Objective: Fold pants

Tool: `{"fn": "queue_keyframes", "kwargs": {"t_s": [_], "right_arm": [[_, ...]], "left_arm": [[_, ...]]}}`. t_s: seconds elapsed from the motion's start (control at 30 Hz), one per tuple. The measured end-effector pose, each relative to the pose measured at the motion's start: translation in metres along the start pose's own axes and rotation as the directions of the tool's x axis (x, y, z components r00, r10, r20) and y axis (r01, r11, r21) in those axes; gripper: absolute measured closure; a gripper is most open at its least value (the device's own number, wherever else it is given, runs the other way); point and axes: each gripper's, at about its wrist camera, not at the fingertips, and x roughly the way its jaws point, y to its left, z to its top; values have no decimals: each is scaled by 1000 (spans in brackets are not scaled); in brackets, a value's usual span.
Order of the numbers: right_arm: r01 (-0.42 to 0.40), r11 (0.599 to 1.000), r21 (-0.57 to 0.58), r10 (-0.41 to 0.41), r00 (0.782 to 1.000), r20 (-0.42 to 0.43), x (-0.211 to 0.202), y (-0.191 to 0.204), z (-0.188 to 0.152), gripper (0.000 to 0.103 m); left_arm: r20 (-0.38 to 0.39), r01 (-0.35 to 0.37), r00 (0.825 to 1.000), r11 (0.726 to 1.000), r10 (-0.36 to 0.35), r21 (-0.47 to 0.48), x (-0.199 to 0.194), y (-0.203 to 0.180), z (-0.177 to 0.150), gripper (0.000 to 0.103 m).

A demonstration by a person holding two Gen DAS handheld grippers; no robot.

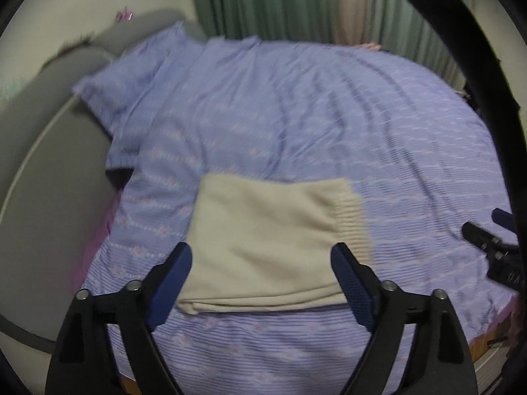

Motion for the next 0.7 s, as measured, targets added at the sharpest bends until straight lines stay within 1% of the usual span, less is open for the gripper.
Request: {"fn": "queue_keyframes", "kwargs": {"t_s": [0.07,0.1,0.2,0.3,0.4,0.43,0.57,0.63,0.7], "right_arm": [[-2,1000,-17,3,1000,30,-25,-14,-8,15],[-3,1000,-21,4,999,44,-38,-23,-13,13],[-3,1000,-31,5,997,76,-71,-52,-28,11],[-10,999,-30,13,996,90,-97,-87,-43,11],[-10,999,-37,14,994,109,-123,-126,-58,11],[-8,999,-45,13,993,118,-132,-140,-64,11],[30,996,-81,-17,987,163,-158,-185,-84,11],[27,996,-86,-12,985,172,-170,-209,-92,11],[5,997,-83,9,987,163,-179,-231,-99,11]], "left_arm": [[9,-12,1000,1000,12,18,-23,-25,0,12],[12,-23,1000,999,23,27,-35,-37,-1,12],[29,-17,999,999,15,43,-60,-70,-3,12],[52,1,999,1000,-1,8,-89,-111,-10,10],[64,43,997,999,-42,-16,-110,-144,-17,10],[73,57,996,998,-55,-20,-120,-162,-21,9],[96,49,994,999,-47,-24,-144,-208,-34,9],[103,53,993,998,-48,-45,-156,-232,-43,9],[108,60,993,996,-52,-70,-167,-251,-49,9]]}}
